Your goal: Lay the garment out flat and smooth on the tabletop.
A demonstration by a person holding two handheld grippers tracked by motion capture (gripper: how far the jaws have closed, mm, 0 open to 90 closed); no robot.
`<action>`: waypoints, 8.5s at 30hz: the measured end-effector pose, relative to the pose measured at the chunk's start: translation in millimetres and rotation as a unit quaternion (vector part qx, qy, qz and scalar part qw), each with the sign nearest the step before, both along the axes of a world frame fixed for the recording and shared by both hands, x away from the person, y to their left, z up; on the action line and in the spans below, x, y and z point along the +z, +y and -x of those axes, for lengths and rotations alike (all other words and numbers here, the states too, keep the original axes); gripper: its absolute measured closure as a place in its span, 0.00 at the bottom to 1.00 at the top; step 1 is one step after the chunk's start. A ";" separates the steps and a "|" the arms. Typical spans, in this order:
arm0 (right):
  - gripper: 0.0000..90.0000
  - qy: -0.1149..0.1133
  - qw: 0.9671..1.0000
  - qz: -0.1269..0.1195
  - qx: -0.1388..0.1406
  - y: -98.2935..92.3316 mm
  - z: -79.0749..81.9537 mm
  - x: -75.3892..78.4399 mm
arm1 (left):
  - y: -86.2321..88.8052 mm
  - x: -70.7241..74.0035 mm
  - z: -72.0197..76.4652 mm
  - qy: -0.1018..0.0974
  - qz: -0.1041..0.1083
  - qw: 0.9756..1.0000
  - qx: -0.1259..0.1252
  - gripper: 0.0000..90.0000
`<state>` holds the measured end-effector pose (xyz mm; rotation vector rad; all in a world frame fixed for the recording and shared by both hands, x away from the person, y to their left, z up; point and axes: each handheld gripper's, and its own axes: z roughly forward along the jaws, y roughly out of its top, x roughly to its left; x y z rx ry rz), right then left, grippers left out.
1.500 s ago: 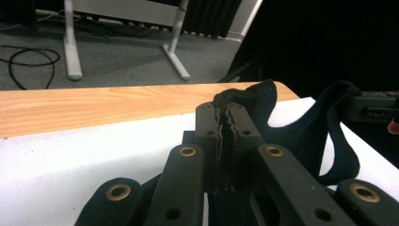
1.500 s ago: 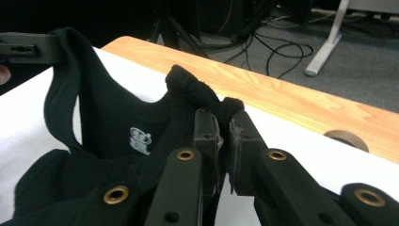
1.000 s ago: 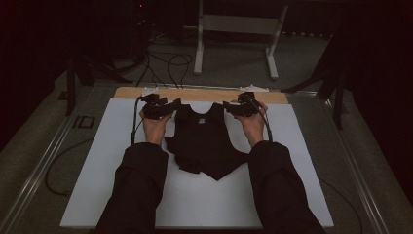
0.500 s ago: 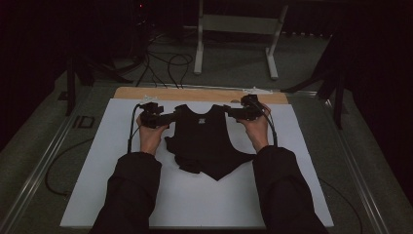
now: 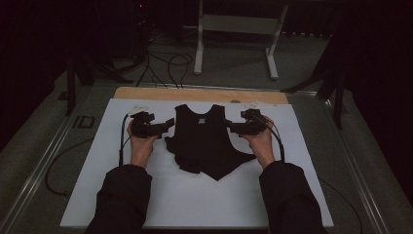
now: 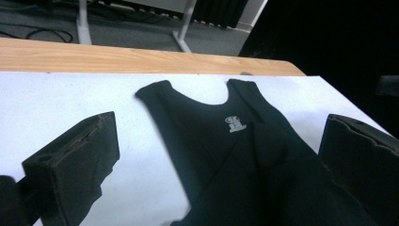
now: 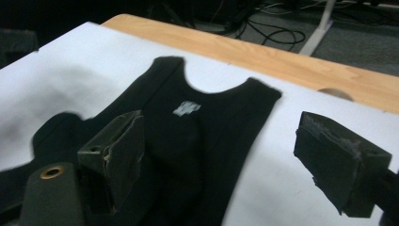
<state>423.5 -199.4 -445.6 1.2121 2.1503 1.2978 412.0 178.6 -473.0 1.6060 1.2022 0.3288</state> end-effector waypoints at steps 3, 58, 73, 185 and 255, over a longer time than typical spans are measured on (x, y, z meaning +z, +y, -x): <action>0.18 -0.002 1.000 0.004 0.016 2.4 14.5 -2.5 | 2.6 1.1 8.9 -0.008 -0.004 1.000 -0.006 0.00; 0.93 0.037 0.993 0.063 0.091 36.8 86.7 -58.8 | 21.9 -12.1 89.3 -0.040 -0.003 0.999 -0.026 0.00; 0.95 0.029 0.995 0.059 0.068 -1.3 110.8 -32.4 | 17.3 -12.7 90.7 -0.036 -0.006 0.999 -0.034 0.00; 0.51 0.045 0.990 0.097 0.092 -105.2 239.8 -24.8 | 23.0 -3.2 222.5 -0.035 -0.011 0.992 -0.122 0.55; 0.52 0.093 0.988 0.105 0.071 -89.6 189.5 -62.2 | 2.9 -12.2 161.0 0.031 -0.136 0.988 -0.066 1.00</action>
